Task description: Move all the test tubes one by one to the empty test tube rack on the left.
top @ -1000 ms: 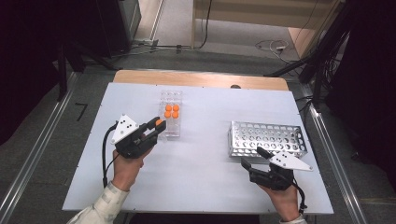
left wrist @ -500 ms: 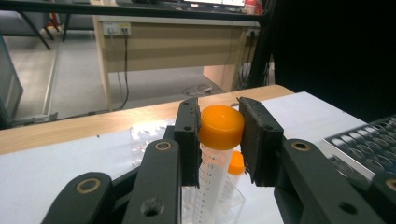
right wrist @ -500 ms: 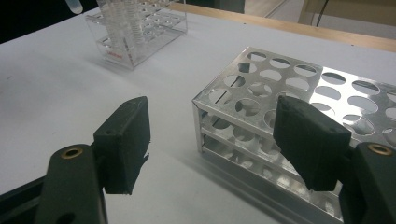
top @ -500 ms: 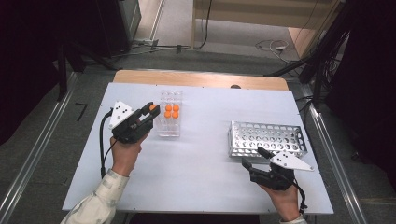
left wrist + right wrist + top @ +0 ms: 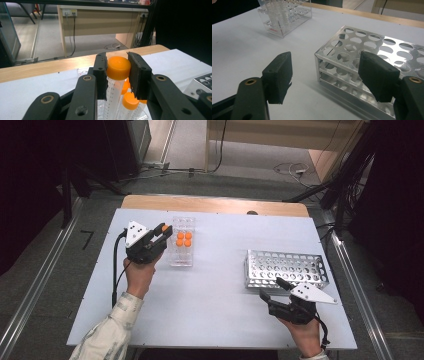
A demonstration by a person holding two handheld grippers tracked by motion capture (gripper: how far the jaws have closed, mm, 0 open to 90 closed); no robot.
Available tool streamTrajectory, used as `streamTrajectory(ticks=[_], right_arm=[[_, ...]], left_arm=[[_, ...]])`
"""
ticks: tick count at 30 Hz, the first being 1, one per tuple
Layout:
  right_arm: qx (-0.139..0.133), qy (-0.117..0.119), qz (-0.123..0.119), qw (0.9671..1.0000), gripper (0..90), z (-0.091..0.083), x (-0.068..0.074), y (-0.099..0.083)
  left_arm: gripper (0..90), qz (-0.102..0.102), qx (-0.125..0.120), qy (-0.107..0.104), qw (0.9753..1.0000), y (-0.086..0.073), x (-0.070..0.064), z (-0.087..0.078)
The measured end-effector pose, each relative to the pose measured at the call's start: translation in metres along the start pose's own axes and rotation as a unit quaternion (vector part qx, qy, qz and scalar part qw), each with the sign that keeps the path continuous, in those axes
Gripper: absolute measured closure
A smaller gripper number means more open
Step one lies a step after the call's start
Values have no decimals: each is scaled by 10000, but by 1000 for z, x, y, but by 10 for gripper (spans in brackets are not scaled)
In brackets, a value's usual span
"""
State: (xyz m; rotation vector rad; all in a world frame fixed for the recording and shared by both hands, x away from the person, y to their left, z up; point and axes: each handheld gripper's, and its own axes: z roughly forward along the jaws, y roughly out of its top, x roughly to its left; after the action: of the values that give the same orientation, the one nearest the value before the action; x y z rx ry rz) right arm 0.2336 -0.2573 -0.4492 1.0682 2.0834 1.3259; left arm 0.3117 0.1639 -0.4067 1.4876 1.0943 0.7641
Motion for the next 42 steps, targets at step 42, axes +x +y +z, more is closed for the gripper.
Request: streamTrajectory(ticks=[42], right_arm=[[26,-42,35,10000,258,2,-1,-1]], left_arm=[[525,-72,252,-56,9996,-14,-5,3]])
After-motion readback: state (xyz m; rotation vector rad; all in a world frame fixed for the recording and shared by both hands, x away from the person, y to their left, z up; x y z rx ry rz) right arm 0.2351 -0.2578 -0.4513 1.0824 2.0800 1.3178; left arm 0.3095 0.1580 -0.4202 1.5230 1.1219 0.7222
